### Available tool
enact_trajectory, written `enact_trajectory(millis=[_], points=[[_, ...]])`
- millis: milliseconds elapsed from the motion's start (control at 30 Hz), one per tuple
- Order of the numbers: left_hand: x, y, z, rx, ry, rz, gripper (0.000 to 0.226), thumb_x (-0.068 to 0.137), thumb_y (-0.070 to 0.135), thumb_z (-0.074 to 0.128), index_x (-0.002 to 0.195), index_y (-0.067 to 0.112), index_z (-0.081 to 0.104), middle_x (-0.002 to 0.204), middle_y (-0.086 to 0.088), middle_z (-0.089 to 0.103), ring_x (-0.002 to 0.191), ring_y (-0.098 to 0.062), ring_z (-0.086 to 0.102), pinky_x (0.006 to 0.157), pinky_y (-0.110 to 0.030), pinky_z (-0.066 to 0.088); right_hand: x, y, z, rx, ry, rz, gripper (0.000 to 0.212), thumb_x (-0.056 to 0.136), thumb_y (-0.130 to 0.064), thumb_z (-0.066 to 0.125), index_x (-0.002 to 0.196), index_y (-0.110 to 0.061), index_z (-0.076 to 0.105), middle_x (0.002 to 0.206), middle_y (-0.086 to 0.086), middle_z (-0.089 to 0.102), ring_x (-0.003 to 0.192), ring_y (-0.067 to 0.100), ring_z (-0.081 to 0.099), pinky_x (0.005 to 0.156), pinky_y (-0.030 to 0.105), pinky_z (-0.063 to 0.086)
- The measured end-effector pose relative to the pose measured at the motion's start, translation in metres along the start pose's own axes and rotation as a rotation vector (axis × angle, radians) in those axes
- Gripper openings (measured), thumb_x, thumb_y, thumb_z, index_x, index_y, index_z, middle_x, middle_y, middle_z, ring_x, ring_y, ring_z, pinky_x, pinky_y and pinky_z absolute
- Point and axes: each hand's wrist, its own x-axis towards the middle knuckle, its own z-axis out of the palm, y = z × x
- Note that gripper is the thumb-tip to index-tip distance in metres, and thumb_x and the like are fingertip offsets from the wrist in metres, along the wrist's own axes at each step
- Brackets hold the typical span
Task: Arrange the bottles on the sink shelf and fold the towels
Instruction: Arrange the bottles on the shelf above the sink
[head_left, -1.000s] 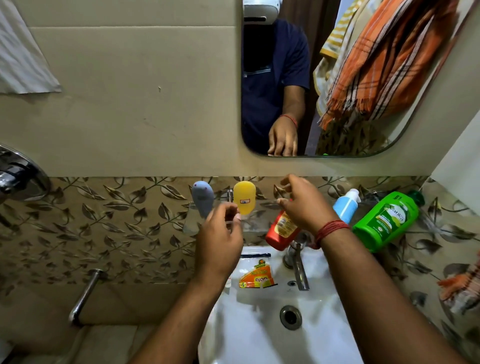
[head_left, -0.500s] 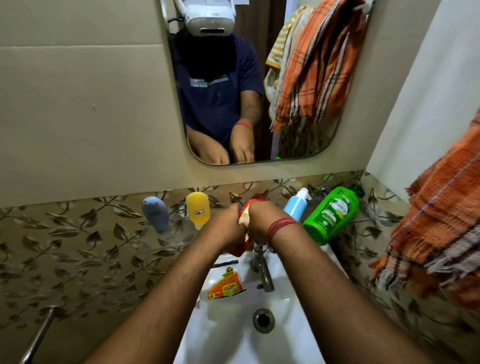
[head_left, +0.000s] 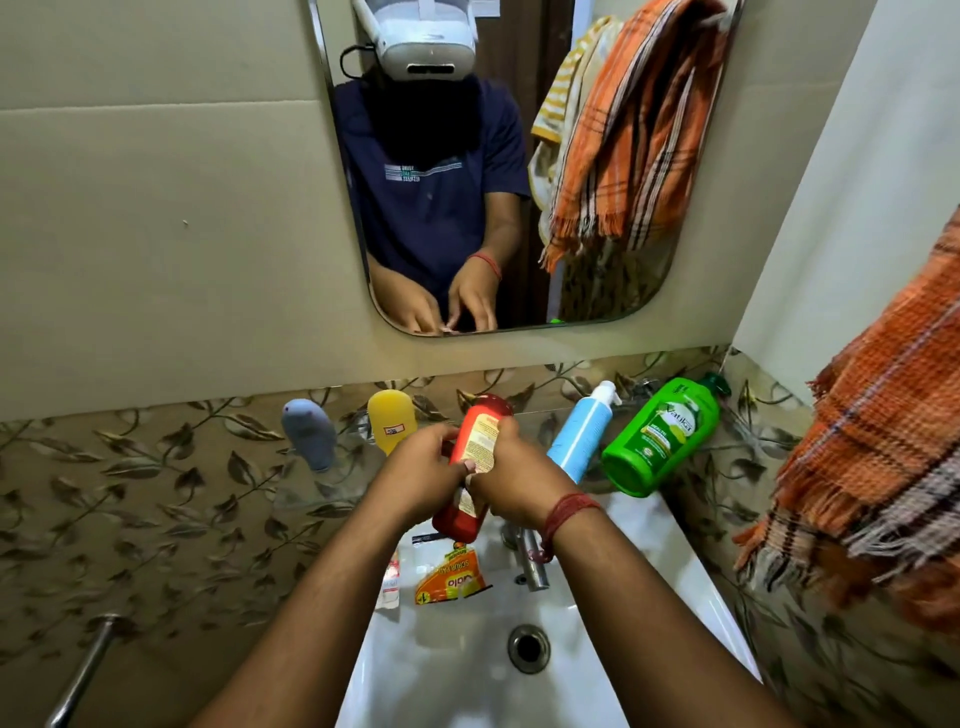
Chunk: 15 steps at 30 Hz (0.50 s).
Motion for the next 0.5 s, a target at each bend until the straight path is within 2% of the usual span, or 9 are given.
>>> enact_trajectory(millis=[67, 167, 233, 267, 367, 500], points=[[-0.008, -0.004, -0.005, -0.075, -0.003, 0.006, 0.048, 0.094, 0.014, 0.067, 0.14, 0.018, 0.054, 0.127, -0.001, 0.064, 0.107, -0.016, 0.059, 0.082, -0.03, 0.048, -0.01, 0.002, 0.002, 0.081, 0.049, -0.009, 0.066, 0.09, -0.023, 0.064, 0.142, -0.016, 0.023, 0.123, 0.012, 0.058, 0.106, 0.032, 0.063, 0.091, 0.05, 0.055], [-0.024, -0.007, -0.014, -0.247, -0.01, 0.015, 0.048, 0.096, 0.011, 0.064, 0.141, 0.023, 0.053, 0.123, 0.007, 0.064, 0.11, -0.015, 0.062, 0.084, -0.031, 0.056, -0.021, 0.005, 0.001, 0.364, 0.092, -0.016, 0.052, 0.088, -0.014, 0.065, 0.129, -0.023, 0.036, 0.113, 0.005, 0.065, 0.099, 0.026, 0.068, 0.085, 0.048, 0.059], [-0.031, -0.008, -0.016, -0.378, -0.005, 0.041, 0.046, 0.095, 0.006, 0.065, 0.135, 0.027, 0.056, 0.119, 0.013, 0.066, 0.111, -0.012, 0.065, 0.091, -0.038, 0.058, -0.026, 0.007, -0.003, 0.528, 0.1, -0.042, 0.041, 0.088, -0.008, 0.065, 0.12, -0.026, 0.046, 0.11, 0.0, 0.068, 0.101, 0.022, 0.068, 0.087, 0.047, 0.059], [-0.033, -0.007, -0.016, -0.438, 0.002, 0.059, 0.045, 0.094, 0.004, 0.065, 0.129, 0.031, 0.057, 0.115, 0.017, 0.068, 0.11, -0.009, 0.066, 0.091, -0.035, 0.058, -0.027, 0.007, -0.005, 0.565, 0.113, -0.069, 0.037, 0.089, -0.006, 0.066, 0.116, -0.026, 0.051, 0.109, -0.003, 0.068, 0.103, 0.019, 0.068, 0.088, 0.046, 0.059], [-0.033, 0.001, -0.013, -0.494, 0.072, 0.12, 0.039, 0.093, 0.007, 0.068, 0.113, 0.039, 0.057, 0.103, 0.027, 0.07, 0.101, 0.004, 0.067, 0.08, -0.021, 0.057, -0.026, 0.005, -0.015, 0.556, 0.196, -0.174, 0.036, 0.088, -0.009, 0.069, 0.115, -0.029, 0.058, 0.107, -0.01, 0.07, 0.102, 0.01, 0.066, 0.091, 0.038, 0.055], [-0.018, 0.014, -0.005, -0.424, 0.261, 0.189, 0.027, 0.094, 0.016, 0.068, 0.114, 0.032, 0.061, 0.104, 0.02, 0.069, 0.098, 0.009, 0.063, 0.085, -0.025, 0.054, -0.013, 0.002, -0.03, 0.476, 0.252, -0.25, 0.039, 0.087, -0.011, 0.071, 0.112, -0.037, 0.056, 0.101, -0.019, 0.066, 0.099, 0.004, 0.063, 0.087, 0.027, 0.049]])
